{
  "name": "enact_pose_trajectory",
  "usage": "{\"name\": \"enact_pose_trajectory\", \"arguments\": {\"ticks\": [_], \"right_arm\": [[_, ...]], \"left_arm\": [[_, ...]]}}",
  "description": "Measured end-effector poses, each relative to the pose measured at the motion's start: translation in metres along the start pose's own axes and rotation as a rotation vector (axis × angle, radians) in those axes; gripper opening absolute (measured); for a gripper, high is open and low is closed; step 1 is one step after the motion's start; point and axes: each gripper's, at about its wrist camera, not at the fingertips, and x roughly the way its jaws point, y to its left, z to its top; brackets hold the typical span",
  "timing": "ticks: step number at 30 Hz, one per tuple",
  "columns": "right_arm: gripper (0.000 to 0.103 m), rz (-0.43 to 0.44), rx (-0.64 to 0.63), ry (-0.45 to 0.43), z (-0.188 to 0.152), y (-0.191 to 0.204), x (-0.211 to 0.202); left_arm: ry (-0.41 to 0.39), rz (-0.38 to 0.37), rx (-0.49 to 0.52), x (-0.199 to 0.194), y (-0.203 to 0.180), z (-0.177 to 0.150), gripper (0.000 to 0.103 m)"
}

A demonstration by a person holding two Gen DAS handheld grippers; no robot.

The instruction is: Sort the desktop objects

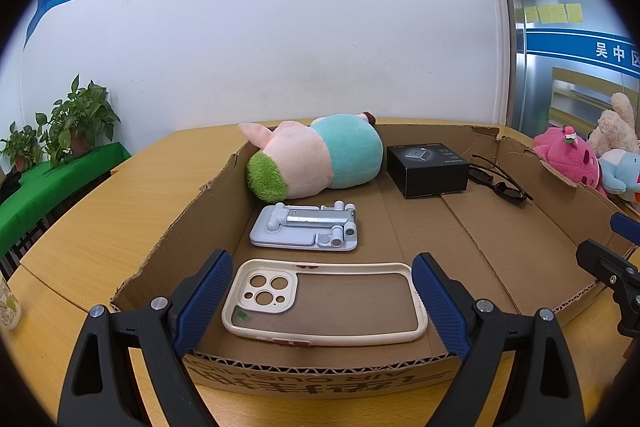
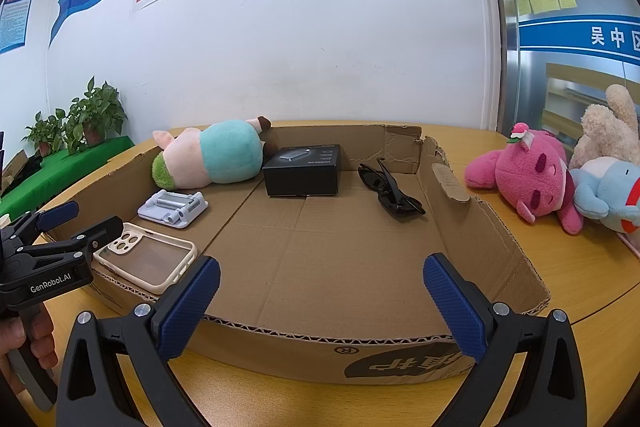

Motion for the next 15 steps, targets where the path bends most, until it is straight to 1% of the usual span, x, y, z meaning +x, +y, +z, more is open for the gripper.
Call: {"name": "enact_pose_trajectory", "arguments": {"ticks": [9,15], "right_arm": [[0.103,0.001,-0.001,0.0,-0.0003,-0.0007,0.0005],[0.103,0.001,-0.001,0.001,-0.0004,-0.0005,0.0003]], "left_arm": [[0.0,-0.001,-0.001,0.0005,0.0001,-0.0003,0.091],[0.003,-0.007,0.002,0.0002,-0.0012,-0.0014,0.094]]}}
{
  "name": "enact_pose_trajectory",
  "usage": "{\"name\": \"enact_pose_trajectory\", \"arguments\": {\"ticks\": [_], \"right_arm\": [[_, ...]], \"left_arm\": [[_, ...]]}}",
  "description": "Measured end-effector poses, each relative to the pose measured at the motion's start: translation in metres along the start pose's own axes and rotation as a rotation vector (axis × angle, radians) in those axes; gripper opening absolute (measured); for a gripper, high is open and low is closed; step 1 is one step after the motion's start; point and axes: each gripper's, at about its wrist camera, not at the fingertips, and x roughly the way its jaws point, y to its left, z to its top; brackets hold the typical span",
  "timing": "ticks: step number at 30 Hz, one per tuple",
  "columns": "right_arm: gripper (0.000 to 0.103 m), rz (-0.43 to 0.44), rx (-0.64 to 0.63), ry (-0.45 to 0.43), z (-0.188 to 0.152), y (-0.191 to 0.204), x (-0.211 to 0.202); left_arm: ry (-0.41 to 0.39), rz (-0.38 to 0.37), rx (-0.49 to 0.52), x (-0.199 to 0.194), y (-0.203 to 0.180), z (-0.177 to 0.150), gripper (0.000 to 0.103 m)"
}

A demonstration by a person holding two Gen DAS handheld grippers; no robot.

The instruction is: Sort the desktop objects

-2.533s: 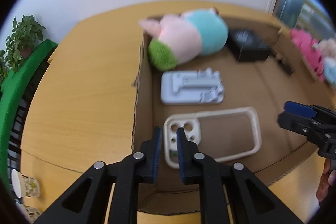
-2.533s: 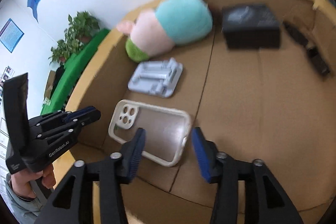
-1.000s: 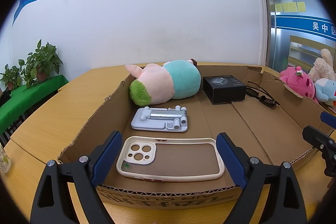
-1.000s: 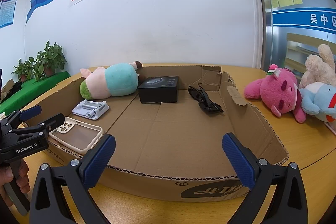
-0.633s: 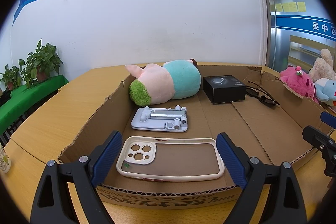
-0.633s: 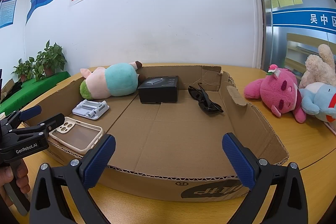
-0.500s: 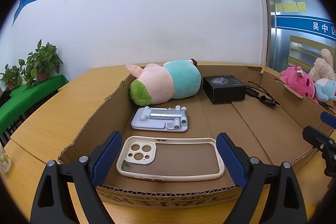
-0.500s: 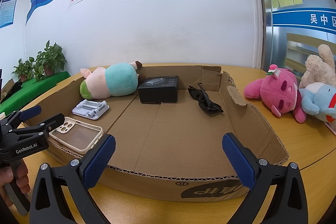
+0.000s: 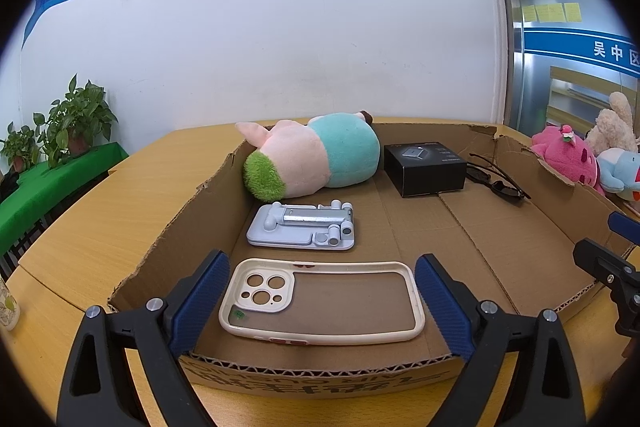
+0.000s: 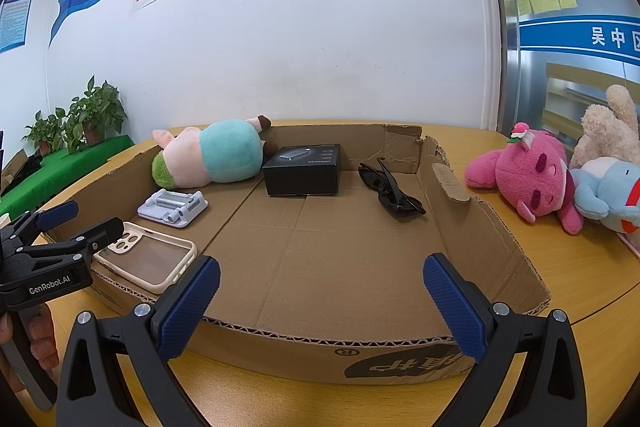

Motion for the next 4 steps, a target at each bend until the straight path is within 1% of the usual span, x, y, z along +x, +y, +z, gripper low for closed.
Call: {"name": "enact_pose_trajectory", "arguments": {"ticks": [4], "right_arm": [[0.103,-0.001,-0.001,0.001,0.0,-0.0001,0.0001]], "left_arm": [[0.005,0.007,-0.001,-0.0005,-0.0014,-0.0005,0.098]]}}
